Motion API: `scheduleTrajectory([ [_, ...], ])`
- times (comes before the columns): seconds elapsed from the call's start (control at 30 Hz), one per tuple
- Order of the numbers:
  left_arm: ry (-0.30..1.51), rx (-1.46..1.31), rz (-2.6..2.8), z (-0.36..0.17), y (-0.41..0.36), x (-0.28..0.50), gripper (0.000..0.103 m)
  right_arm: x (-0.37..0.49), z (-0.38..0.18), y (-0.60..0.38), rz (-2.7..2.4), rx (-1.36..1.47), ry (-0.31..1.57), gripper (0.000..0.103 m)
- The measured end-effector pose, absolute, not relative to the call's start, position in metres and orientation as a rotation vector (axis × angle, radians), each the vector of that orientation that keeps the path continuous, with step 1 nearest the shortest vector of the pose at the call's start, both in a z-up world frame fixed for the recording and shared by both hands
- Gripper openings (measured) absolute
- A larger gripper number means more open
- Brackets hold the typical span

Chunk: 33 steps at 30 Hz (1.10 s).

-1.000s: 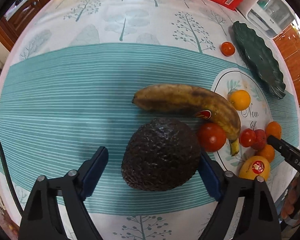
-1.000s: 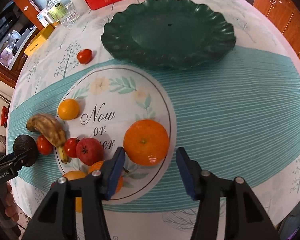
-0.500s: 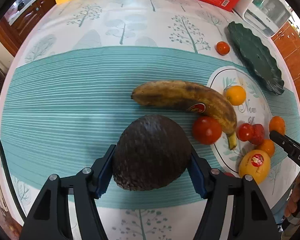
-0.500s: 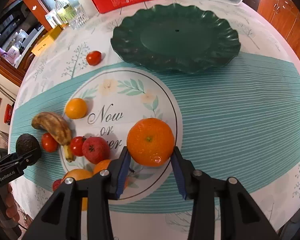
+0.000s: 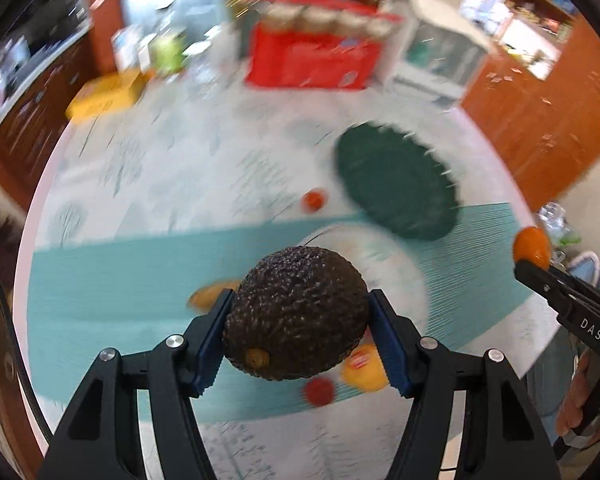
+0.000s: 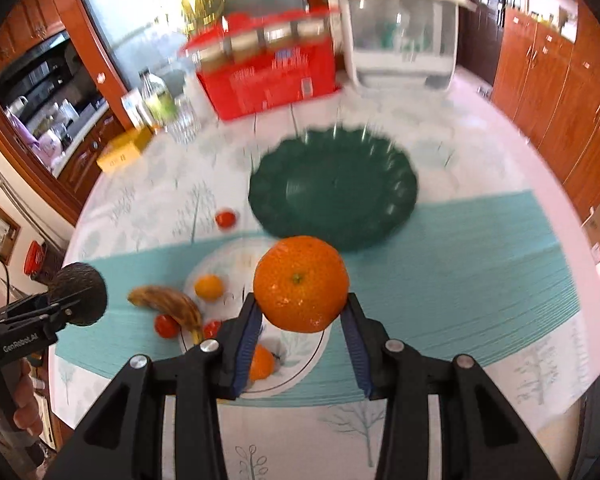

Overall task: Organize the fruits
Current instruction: 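Carry the avocado with the left gripper while the right gripper carries the orange onto the green plate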

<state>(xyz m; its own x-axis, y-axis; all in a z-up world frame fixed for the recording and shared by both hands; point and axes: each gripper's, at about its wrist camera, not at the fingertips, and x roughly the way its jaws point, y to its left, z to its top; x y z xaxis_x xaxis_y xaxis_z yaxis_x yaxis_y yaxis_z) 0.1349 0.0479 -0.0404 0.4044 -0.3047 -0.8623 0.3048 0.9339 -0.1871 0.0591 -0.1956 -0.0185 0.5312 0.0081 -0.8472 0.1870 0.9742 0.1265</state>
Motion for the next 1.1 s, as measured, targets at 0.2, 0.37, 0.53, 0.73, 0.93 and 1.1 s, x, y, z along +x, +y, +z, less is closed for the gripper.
scheduleTrajectory([
  [0.2,0.998,0.029,-0.507,0.002,-0.015,0.149,0.064,0.074,0.028,-0.213,-0.132,0.189,0.932,0.041],
  [0.37,0.975,0.031,-0.518,0.008,-0.061,0.179,0.064,0.104,0.029,-0.23,-0.144,0.137,0.929,0.041],
  [0.53,1.009,0.024,-0.449,-0.024,-0.098,0.231,0.064,0.148,-0.009,-0.255,-0.135,0.101,1.004,0.041],
  [0.73,1.111,0.016,-0.343,-0.094,-0.127,0.282,0.064,0.184,-0.073,-0.275,-0.089,0.095,1.118,0.041],
  [0.93,1.189,-0.022,-0.282,-0.146,-0.145,0.306,0.064,0.208,-0.133,-0.284,-0.027,0.063,1.224,0.041],
  [1.1,1.22,-0.02,-0.251,-0.168,-0.159,0.313,0.064,0.218,-0.157,-0.287,0.022,0.054,1.259,0.041],
])
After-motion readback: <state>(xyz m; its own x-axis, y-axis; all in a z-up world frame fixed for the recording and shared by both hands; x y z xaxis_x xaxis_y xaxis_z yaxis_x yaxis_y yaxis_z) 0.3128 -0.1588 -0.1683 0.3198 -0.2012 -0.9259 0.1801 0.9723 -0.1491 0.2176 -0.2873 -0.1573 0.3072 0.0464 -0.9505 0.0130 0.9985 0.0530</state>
